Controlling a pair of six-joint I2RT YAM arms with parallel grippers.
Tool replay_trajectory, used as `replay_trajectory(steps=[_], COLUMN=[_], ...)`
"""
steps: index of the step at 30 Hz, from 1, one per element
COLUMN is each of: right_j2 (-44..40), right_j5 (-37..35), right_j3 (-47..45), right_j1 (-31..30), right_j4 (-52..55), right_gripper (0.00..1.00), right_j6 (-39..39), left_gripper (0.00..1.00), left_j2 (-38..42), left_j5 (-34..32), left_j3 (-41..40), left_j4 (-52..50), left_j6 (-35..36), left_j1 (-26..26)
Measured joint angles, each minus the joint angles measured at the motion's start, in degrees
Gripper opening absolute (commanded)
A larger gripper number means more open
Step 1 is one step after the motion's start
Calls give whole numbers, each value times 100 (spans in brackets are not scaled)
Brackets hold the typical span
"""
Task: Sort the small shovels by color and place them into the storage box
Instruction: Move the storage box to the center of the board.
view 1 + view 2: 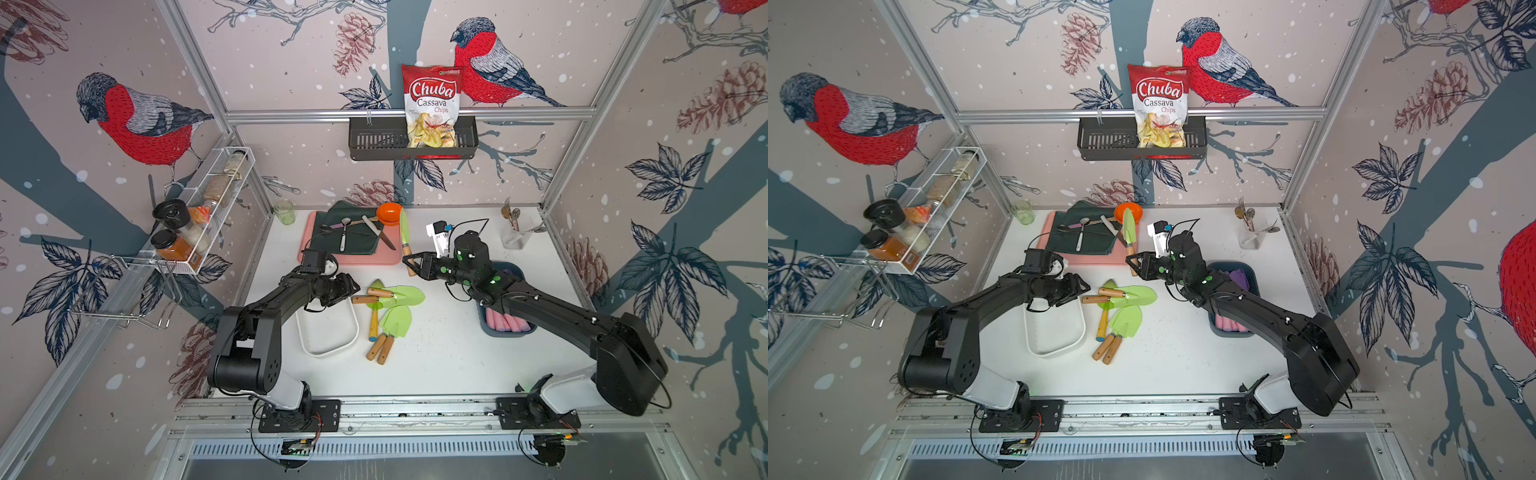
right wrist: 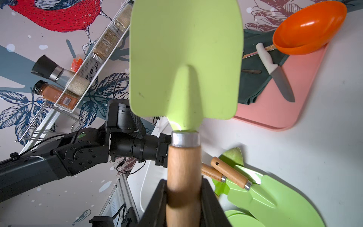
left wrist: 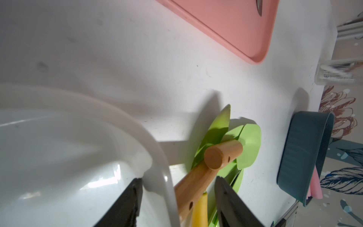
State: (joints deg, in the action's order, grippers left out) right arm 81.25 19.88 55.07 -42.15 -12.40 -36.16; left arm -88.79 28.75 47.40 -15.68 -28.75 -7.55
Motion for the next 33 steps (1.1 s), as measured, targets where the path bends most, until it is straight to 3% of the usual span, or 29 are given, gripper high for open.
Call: replay_trajectory(steps=[12,21,25,33], right_j2=[-632,-844,-844,-516], right_j5=[-487,-1626,-2114,-2293], right_j3=[-411,-310,-216,-140], right_j1=[-282,-590,-710,-741], right_j4=[212,1117,1397,1373], right_gripper=[2,3,4,5], right_j6=[-74,-389,-647,-887], left_gripper=[62,63,69,75], left_j2=[-616,-944,-544,424], left_j5=[328,507,444,-334], left_j3=[442,938,1191,1043], left_j4=[297,509,466,101], left_j6=[-898,-1589,-1403,-544], left_j1=[-1034,-1475,-1351,-116])
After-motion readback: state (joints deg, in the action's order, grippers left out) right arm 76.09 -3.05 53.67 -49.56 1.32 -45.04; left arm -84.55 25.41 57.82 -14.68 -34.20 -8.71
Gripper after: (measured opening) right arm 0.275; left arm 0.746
